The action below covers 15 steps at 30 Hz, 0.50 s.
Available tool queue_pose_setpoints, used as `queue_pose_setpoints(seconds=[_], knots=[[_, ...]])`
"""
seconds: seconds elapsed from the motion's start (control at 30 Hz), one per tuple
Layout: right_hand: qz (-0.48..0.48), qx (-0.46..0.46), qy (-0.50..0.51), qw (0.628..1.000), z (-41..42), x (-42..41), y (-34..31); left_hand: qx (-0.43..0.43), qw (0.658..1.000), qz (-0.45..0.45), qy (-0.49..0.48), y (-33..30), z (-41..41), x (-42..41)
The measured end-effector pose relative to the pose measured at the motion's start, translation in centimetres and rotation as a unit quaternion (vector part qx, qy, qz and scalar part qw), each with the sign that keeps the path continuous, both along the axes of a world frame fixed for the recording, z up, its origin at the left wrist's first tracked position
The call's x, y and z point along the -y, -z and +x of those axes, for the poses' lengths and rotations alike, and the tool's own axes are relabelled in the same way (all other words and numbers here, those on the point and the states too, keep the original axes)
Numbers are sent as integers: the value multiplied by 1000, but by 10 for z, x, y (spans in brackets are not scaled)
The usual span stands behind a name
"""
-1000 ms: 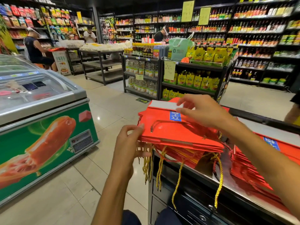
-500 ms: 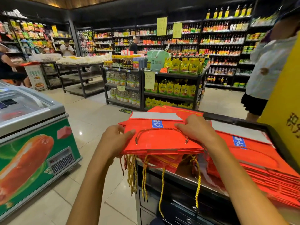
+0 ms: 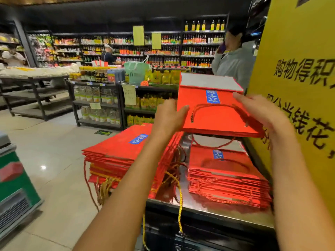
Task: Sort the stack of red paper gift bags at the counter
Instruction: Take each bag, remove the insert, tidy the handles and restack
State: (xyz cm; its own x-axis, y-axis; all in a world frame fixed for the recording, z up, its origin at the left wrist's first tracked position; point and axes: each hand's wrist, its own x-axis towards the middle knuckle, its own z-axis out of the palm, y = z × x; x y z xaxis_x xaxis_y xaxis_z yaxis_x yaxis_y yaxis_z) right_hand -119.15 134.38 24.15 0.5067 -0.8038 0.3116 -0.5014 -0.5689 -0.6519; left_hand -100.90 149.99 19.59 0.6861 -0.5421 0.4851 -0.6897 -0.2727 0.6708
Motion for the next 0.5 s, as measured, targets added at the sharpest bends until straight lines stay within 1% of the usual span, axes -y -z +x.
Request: queue_pose_setpoints(seconds=[0.1, 0.13, 0.23, 0.3, 0.37, 0.43, 0.47, 0.5], knots=[[46, -81, 33, 995, -9, 18, 39, 8, 996, 89, 24, 43, -12, 34], [62, -121, 43, 990, -11, 23, 58, 15, 991, 126, 33, 61, -15, 42], [95, -255, 46, 961, -13, 41, 123, 26, 969, 243, 40, 105, -24, 47], [102, -320, 48, 940, -12, 52, 156, 45, 954, 294, 31, 122, -25, 45], [75, -335, 67, 937, -9, 61, 169, 80, 957, 278, 1, 120, -26, 43], [28, -307, 88, 947, -8, 68, 162, 118, 968, 221, -18, 106, -28, 43], [-3, -294, 89, 952, -6, 70, 155, 136, 972, 193, -11, 98, -29, 45], [-31, -289, 84, 953, -3, 72, 148, 145, 974, 173, 15, 91, -30, 48]])
